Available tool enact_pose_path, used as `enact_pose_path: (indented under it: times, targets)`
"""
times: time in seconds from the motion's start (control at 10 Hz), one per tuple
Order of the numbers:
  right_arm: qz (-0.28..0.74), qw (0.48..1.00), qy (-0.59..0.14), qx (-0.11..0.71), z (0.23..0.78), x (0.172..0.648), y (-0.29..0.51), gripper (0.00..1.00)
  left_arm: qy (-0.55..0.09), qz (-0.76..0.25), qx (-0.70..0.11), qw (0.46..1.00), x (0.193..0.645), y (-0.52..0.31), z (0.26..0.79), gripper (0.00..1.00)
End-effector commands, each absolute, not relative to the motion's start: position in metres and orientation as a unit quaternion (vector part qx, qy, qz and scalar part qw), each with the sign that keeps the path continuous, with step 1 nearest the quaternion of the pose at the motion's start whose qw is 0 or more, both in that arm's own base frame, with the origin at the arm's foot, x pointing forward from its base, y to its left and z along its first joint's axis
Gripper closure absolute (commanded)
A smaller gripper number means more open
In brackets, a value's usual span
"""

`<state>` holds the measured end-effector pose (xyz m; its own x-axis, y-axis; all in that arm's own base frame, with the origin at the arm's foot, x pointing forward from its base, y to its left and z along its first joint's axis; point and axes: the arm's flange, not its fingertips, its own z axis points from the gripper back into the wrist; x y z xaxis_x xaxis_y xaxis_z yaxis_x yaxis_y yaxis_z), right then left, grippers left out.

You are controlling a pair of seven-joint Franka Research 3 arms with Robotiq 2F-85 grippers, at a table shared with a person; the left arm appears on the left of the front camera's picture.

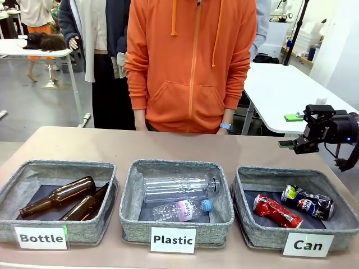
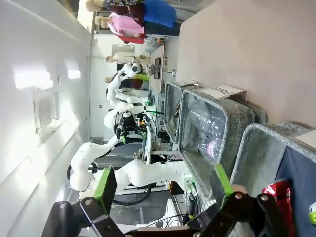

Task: Sort the can waste into the basket.
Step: Pick up the can waste from the table and place it in the right Fabric basket.

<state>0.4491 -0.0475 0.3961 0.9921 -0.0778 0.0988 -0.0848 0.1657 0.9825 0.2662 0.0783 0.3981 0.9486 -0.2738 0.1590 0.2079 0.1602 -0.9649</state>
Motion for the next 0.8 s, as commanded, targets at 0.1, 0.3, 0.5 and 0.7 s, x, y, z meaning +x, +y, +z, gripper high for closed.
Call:
enact_pose_path:
  times: [0.1, 0.3, 0.5, 0.7]
  targets:
    - [0.008, 0.762, -0.064, 0.644, 0.3971, 0.4509, -0.0503, 0.00, 0.023, -0.168, -0.631, 0.757, 0.2616, 0.0785, 0.3980, 0.00]
    - [0.008, 0.762, -0.064, 0.644, 0.3971, 0.4509, -0.0503, 0.00, 0.023, -0.168, -0.631, 0.757, 0.2616, 0.0785, 0.3980, 0.00]
    - [0.008, 0.762, -0.064, 0.644, 0.3971, 0.4509, -0.0503, 0.00, 0.023, -0.168, -0.631, 0.757, 0.2616, 0.0785, 0.3980, 0.00]
    - [0.008, 0.762, -0.064, 0.644, 0.3971, 0.4509, -0.0503, 0.00, 0.023, -0.168, -0.631, 0.757, 0.2616, 0.0785, 0.3980, 0.00]
